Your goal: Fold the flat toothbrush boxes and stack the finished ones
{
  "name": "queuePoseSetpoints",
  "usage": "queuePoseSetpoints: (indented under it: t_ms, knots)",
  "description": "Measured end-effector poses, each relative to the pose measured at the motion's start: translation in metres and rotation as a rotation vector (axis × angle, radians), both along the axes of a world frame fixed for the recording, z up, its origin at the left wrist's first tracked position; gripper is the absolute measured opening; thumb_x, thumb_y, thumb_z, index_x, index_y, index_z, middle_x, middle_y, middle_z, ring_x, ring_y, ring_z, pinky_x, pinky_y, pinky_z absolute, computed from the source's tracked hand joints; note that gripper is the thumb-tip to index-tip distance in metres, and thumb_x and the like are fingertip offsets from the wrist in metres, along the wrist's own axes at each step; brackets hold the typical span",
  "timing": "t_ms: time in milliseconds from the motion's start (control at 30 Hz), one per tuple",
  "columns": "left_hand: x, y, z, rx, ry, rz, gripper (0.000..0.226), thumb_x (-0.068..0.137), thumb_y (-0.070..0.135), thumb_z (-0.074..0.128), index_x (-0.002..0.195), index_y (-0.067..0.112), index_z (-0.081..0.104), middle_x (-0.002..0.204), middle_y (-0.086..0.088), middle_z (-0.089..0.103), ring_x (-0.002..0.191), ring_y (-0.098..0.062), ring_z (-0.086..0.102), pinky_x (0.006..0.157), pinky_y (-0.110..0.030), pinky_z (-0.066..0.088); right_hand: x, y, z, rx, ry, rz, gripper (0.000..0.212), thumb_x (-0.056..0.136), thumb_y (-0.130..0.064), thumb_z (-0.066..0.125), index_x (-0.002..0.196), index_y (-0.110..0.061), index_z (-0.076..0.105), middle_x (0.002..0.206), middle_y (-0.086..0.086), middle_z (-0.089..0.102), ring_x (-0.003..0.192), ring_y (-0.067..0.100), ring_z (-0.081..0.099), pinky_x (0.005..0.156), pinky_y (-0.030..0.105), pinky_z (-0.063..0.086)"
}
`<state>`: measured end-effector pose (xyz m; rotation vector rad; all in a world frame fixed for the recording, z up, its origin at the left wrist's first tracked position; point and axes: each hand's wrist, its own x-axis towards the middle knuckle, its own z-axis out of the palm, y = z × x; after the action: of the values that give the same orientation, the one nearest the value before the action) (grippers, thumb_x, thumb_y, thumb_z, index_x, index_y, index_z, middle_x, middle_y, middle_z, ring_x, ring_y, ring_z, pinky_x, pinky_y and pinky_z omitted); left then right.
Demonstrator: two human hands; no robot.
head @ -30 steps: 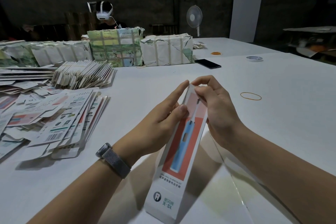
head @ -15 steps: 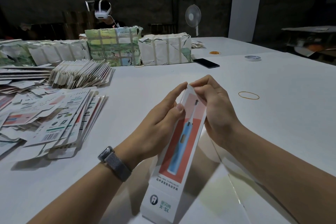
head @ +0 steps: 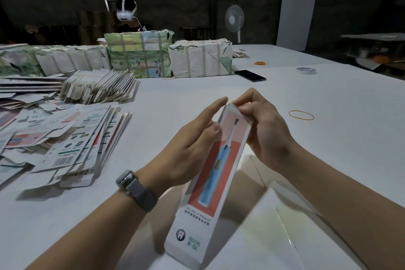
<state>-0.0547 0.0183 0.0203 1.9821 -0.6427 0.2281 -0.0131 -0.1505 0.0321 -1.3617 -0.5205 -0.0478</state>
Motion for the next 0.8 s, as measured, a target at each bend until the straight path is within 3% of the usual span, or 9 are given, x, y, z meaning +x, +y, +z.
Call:
queuePoseSetpoints:
  t_ms: [167, 300, 533, 700, 800]
  knots:
    - [0.0019, 0.0002, 0.0004, 0.047, -0.014, 0.031, 0.041, 0.099, 0.049, 0.031, 0.138, 0.062, 0.029, 0.089, 0.028, 0.064, 0.084, -0.008, 0.07, 0.073, -0.022, 0.056, -0.0008, 0.0034, -0.0041, -0.087, -0.05, -0.053, 0.016, 0.086, -0.033, 0.041, 0.082, -0.024, 0.054, 0.065, -0.009, 0.06, 0.062, 0.005, 0.059, 0.054, 0.019, 0.048]
    - [0.004, -0.0016, -0.0003, 0.061, -0.039, 0.043, 0.043, 0.097, 0.05, 0.035, 0.138, 0.062, 0.026, 0.082, 0.027, 0.06, 0.082, -0.006, 0.067, 0.075, -0.023, 0.053, -0.0011, 0.0056, -0.0048, -0.113, -0.067, -0.076, 0.02, 0.085, -0.036, 0.041, 0.072, -0.036, 0.056, 0.068, -0.007, 0.057, 0.066, 0.009, 0.056, 0.058, 0.022, 0.049]
    - [-0.0002, -0.0051, -0.0027, -0.037, 0.017, 0.004, 0.038, 0.097, 0.049, 0.034, 0.13, 0.067, 0.028, 0.088, 0.027, 0.066, 0.084, -0.009, 0.072, 0.071, -0.023, 0.058, -0.0001, 0.0024, -0.0027, -0.125, -0.082, -0.078, 0.016, 0.085, -0.032, 0.04, 0.081, -0.021, 0.051, 0.065, -0.006, 0.056, 0.063, 0.011, 0.056, 0.058, 0.024, 0.049]
    - [-0.0002, -0.0037, -0.0029, -0.019, -0.003, 0.015, 0.032, 0.099, 0.046, 0.032, 0.127, 0.063, 0.035, 0.093, 0.016, 0.066, 0.081, -0.012, 0.072, 0.07, -0.023, 0.059, -0.0016, 0.0018, -0.0027, -0.054, -0.053, -0.014, 0.013, 0.084, -0.025, 0.041, 0.077, -0.02, 0.051, 0.061, -0.007, 0.055, 0.057, 0.006, 0.054, 0.051, 0.018, 0.046]
    - [-0.0003, -0.0057, -0.0015, -0.021, -0.038, 0.036, 0.031, 0.099, 0.046, 0.032, 0.127, 0.06, 0.035, 0.087, 0.018, 0.065, 0.078, -0.011, 0.07, 0.069, -0.024, 0.056, -0.0022, 0.0035, -0.0049, -0.048, -0.058, -0.028, 0.016, 0.086, -0.032, 0.041, 0.08, -0.024, 0.053, 0.063, -0.008, 0.056, 0.06, 0.005, 0.055, 0.054, 0.019, 0.048]
